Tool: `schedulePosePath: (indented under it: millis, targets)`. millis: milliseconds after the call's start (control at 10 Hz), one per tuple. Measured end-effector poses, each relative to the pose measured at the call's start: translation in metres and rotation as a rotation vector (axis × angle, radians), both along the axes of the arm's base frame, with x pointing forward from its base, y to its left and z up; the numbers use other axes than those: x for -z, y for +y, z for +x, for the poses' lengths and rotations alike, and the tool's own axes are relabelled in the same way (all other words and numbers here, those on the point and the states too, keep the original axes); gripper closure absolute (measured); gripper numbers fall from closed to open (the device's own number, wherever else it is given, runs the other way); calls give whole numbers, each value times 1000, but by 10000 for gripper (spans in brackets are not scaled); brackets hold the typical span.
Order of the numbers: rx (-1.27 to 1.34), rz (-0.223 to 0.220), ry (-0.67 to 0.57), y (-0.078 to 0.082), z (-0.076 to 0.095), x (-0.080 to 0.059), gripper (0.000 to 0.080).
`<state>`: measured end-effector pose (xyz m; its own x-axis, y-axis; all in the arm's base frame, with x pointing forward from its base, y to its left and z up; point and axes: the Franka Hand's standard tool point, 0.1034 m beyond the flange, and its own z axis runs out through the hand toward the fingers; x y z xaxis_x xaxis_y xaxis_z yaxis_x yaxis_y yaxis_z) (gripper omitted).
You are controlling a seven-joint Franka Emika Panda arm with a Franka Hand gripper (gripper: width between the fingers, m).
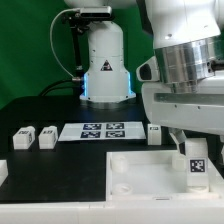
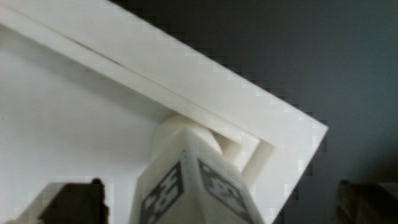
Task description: Assemble one leg
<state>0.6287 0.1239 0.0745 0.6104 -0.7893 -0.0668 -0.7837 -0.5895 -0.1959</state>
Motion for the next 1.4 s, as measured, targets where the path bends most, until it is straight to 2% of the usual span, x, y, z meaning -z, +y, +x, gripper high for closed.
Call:
schedulePosePath:
  millis: [100, 300, 400, 500, 700, 900, 1100, 1300, 1400]
  targets:
    - [-115, -14, -20, 0, 0, 0, 150]
    - [-480, -95, -55, -5, -7, 6, 150]
    - [-604, -127, -64, -3, -3, 2, 150]
    - [-596, -127, -62, -5, -4, 3, 150]
    - [-540, -117, -55, -4, -4, 3, 163]
    - [-308, -85, -20, -2, -5, 4, 506]
    - [-103, -57, 9, -1, -5, 4, 508]
    - [305, 8, 13, 2, -4, 6, 508]
    - [531, 66, 20, 2, -3, 6, 508]
